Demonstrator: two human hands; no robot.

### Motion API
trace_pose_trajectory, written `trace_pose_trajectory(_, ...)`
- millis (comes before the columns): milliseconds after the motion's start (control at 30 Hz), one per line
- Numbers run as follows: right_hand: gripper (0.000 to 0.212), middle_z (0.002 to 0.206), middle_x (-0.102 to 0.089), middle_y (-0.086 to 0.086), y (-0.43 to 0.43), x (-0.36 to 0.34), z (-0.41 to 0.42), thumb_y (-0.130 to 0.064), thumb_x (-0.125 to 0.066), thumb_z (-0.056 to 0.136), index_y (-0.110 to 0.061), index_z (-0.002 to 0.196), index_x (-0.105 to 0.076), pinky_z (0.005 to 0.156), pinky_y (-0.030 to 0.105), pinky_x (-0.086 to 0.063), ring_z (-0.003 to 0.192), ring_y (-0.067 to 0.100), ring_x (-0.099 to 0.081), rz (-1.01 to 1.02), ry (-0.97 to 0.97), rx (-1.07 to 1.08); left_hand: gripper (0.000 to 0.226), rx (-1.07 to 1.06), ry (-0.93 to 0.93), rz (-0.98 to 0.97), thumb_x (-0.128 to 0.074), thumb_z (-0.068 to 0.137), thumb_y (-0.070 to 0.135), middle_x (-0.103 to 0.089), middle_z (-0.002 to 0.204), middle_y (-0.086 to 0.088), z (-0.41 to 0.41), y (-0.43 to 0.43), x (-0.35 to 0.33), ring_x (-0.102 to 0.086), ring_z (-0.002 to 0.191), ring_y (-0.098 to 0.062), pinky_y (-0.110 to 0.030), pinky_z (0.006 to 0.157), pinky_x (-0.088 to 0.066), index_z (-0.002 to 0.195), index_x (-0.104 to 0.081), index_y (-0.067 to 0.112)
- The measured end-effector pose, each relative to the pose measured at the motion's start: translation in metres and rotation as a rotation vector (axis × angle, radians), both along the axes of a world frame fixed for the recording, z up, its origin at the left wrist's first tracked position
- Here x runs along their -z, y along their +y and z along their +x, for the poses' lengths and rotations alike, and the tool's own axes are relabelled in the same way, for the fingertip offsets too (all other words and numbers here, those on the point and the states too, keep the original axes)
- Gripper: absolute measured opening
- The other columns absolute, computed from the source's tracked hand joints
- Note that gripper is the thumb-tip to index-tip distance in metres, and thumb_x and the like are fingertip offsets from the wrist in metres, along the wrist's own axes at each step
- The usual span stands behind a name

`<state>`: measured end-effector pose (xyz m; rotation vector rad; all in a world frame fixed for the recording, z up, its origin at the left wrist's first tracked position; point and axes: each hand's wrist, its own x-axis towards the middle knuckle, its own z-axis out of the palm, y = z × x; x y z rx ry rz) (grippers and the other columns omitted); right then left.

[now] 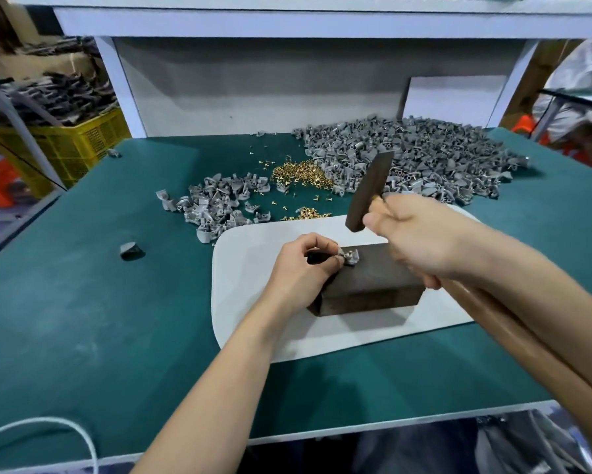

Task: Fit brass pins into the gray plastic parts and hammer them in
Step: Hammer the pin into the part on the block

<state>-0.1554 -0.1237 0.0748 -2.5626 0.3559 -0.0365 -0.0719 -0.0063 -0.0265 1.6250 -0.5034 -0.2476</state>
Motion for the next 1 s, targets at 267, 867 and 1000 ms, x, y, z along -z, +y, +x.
trace_pose_trajectory(267,0.031,0.061,-0.047,0.005,0.007,0.003,-0.001,-0.029,-0.039,0.101,-0.017,0.072,-0.037,0.027,0.021,-0.031,0.024,0.017,-0.042,0.015,0.034,-0.005,0.018,0.011,-0.011,0.006,-0.068,0.083,-0.001,-0.065,0.085,0.003,0.000,0.002,0.000,-0.059,0.079,-0.009,-0.019,0.077,-0.047,0.077,-0.062,0.015)
trace_pose_trajectory(867,0.028,0.033,-0.028,-0.002,-0.078,0.002,0.017,-0.023,-0.039,0.101,-0.010,0.076,-0.038,0.031,0.013,-0.024,0.021,0.014,-0.026,0.445,-0.169,0.261,0.023,-0.069,-0.404,0.051,-0.065,0.087,0.016,-0.066,0.103,0.014,-0.014,0.034,-0.036,-0.060,0.100,-0.002,-0.021,0.090,-0.046,0.102,-0.061,0.035)
trace_pose_trajectory(1000,0.029,0.063,-0.054,0.015,-0.111,0.031,0.043,-0.024,-0.043,0.098,-0.008,0.074,-0.041,0.040,0.029,-0.043,0.048,0.031,-0.056,-0.094,-0.085,0.278,0.034,0.065,-0.493,0.095,-0.066,0.086,0.034,-0.069,0.096,0.008,-0.007,0.066,-0.066,-0.066,0.091,-0.010,-0.025,0.087,-0.050,0.117,-0.056,0.039)
